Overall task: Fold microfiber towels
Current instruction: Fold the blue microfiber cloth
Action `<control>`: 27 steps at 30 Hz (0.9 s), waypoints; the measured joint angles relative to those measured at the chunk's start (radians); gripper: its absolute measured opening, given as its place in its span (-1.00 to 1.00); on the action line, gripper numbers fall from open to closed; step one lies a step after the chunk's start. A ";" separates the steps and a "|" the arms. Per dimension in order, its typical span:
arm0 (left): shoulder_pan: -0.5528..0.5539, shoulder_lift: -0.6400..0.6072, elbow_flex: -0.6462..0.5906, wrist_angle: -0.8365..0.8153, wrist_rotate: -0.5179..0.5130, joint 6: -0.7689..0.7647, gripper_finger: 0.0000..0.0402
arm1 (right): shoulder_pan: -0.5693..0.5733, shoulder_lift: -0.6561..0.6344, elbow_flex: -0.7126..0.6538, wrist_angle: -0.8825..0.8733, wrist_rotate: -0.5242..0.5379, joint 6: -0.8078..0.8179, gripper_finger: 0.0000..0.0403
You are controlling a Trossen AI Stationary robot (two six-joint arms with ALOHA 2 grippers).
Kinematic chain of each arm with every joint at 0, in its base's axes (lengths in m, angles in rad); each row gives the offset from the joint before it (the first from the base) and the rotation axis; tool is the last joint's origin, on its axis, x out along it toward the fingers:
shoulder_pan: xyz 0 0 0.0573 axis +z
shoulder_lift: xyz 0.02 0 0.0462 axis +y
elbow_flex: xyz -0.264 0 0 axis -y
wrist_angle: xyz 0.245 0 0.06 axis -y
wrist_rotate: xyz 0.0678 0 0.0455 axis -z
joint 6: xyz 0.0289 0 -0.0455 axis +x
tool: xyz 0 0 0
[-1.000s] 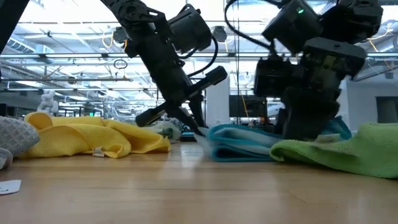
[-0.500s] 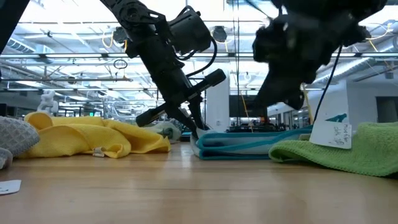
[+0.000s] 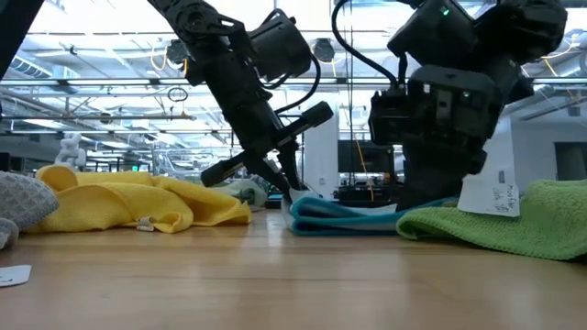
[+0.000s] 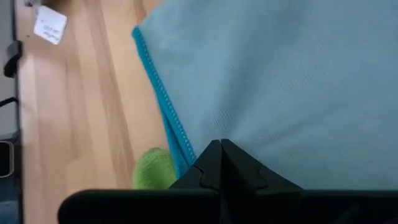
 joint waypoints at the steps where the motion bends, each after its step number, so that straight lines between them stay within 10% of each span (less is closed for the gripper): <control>1: 0.002 0.000 0.000 0.000 0.000 0.003 -0.96 | 0.006 0.001 0.000 0.002 0.001 0.000 -1.00; 27: 0.013 -0.135 0.000 -0.110 0.286 0.368 -0.43 | -0.047 -0.213 0.000 -0.159 -0.054 -0.044 -0.93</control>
